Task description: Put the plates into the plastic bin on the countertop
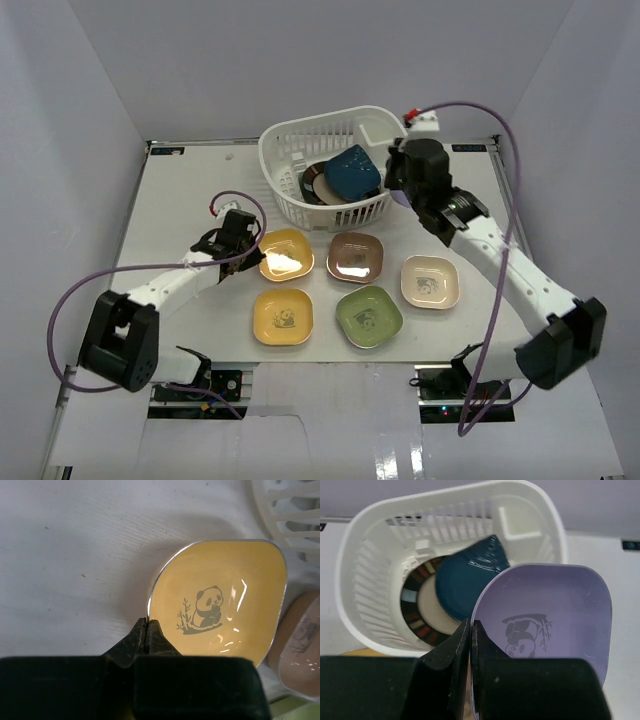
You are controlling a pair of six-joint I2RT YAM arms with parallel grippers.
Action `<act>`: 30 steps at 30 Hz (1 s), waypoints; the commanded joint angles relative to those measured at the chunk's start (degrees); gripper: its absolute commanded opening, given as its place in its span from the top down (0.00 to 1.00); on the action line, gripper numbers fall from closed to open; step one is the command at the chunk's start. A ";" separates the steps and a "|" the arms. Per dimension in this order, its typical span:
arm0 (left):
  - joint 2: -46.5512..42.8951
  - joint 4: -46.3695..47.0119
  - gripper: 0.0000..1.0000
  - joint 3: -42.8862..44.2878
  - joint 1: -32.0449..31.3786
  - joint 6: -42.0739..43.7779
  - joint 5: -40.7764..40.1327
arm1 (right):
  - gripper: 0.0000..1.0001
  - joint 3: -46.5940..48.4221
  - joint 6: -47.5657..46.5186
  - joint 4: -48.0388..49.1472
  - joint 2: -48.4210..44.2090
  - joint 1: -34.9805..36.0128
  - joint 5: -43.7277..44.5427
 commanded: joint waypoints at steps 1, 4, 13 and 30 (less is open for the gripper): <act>-9.92 -1.97 1.00 1.67 0.48 1.14 -3.57 | 0.92 9.85 -13.80 3.43 11.58 2.88 -7.08; -16.96 -5.22 1.00 2.72 0.48 2.64 -3.22 | 0.92 24.53 -19.61 -4.30 25.03 3.67 -11.50; -23.41 -9.80 1.00 13.70 0.48 5.62 2.84 | 0.89 43.01 -23.05 -10.91 43.95 4.37 -13.61; 9.62 -4.27 1.00 44.90 -3.29 7.12 4.52 | 0.92 -4.57 6.04 5.86 1.88 -8.98 -12.19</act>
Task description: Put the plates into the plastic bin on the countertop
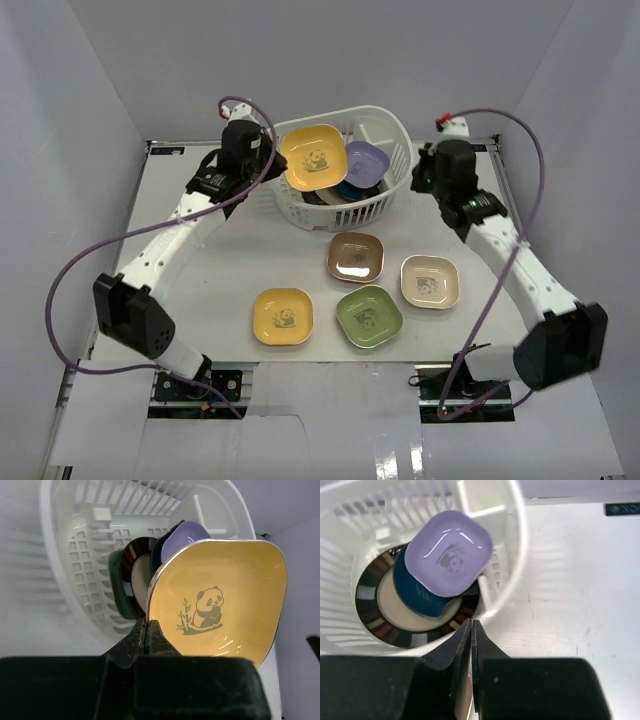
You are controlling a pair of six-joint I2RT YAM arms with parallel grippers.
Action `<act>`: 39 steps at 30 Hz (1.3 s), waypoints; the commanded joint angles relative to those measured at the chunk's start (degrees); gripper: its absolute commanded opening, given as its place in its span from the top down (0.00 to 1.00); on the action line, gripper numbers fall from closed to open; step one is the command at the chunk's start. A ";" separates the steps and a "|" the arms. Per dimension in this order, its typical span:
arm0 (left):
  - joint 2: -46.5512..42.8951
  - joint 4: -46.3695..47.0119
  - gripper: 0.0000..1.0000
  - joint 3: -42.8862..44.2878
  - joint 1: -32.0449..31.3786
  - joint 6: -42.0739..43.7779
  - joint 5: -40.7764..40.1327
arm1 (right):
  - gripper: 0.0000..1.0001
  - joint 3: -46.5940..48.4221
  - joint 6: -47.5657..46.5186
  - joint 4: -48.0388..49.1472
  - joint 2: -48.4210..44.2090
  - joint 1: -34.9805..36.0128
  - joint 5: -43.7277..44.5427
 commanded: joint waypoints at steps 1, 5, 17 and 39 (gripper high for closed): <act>6.30 2.49 1.00 8.18 -2.29 0.41 -0.11 | 0.92 -18.00 9.63 9.02 -10.35 -1.14 -0.67; 15.89 2.75 1.00 16.02 -5.19 0.50 -2.04 | 0.92 -30.07 13.23 10.88 -21.77 -1.05 -2.33; 45.51 -0.14 0.86 48.51 -6.25 -0.38 -4.42 | 0.86 -41.27 12.81 3.41 -36.48 0.00 -4.80; -25.56 -18.58 0.22 -29.38 -5.46 -0.89 -1.44 | 0.49 -50.42 10.78 4.28 -19.18 5.81 1.35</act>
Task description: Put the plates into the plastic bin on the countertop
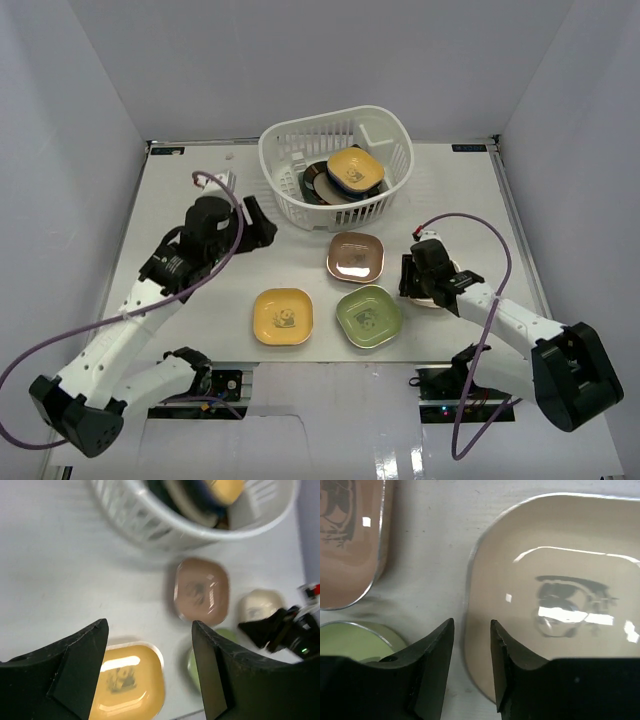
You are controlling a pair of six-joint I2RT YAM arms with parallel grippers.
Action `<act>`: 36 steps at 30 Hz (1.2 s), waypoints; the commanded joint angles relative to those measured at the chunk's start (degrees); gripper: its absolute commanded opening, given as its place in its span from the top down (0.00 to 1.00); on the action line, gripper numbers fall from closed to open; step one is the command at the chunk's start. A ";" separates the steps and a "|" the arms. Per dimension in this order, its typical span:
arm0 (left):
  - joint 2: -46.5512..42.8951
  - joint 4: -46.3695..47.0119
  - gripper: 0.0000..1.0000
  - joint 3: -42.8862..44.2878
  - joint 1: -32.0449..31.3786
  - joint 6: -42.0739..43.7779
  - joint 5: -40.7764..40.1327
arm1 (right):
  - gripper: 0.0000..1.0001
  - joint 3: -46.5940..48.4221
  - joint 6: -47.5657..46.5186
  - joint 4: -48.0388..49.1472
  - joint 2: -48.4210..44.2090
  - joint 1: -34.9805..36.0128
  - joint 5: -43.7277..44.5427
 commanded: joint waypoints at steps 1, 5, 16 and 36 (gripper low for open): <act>-3.66 -13.83 0.22 -10.80 0.57 -6.27 -0.61 | 0.61 0.79 0.22 2.93 2.84 0.69 4.26; -7.64 -20.16 0.22 -20.02 0.66 -11.28 2.82 | 0.92 3.86 -0.22 0.13 2.41 0.78 10.40; -1.68 -13.85 0.21 -26.98 0.57 -13.76 10.27 | 0.92 34.68 -12.77 -2.27 0.81 5.52 11.83; -5.35 -12.17 1.00 -24.20 0.48 -12.53 10.13 | 0.82 83.06 -33.80 -1.64 55.23 4.29 -2.76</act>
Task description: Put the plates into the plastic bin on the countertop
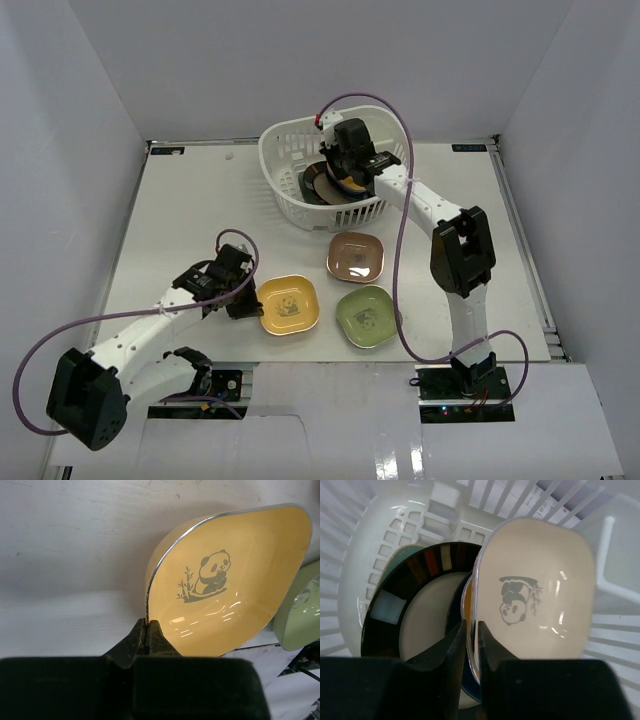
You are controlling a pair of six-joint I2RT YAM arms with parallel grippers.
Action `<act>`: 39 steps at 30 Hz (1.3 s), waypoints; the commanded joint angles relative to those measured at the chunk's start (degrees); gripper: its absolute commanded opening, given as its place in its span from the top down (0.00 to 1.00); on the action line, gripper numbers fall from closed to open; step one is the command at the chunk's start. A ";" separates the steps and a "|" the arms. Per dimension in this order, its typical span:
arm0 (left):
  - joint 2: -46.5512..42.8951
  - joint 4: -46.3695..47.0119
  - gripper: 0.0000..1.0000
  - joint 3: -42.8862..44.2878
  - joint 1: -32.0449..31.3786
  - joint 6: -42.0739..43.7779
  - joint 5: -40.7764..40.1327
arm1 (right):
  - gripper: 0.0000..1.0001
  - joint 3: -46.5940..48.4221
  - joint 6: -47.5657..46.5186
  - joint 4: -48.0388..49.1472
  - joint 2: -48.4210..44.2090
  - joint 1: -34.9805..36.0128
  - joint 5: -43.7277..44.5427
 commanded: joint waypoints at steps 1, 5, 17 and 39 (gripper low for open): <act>-6.23 -3.17 1.00 5.24 0.09 -0.82 -2.05 | 0.76 4.88 -0.05 -0.09 -0.35 -0.73 -1.63; -6.34 -5.38 1.00 15.42 0.09 0.14 -4.87 | 0.38 3.13 2.85 -0.62 -4.56 -0.73 -0.58; 12.20 5.77 1.00 44.44 0.18 4.02 -7.24 | 0.92 -44.76 25.61 1.48 -48.48 -7.76 7.34; 63.51 11.85 1.00 88.46 -0.61 1.73 -14.89 | 0.19 -84.59 33.45 -0.97 -77.26 -7.94 -15.95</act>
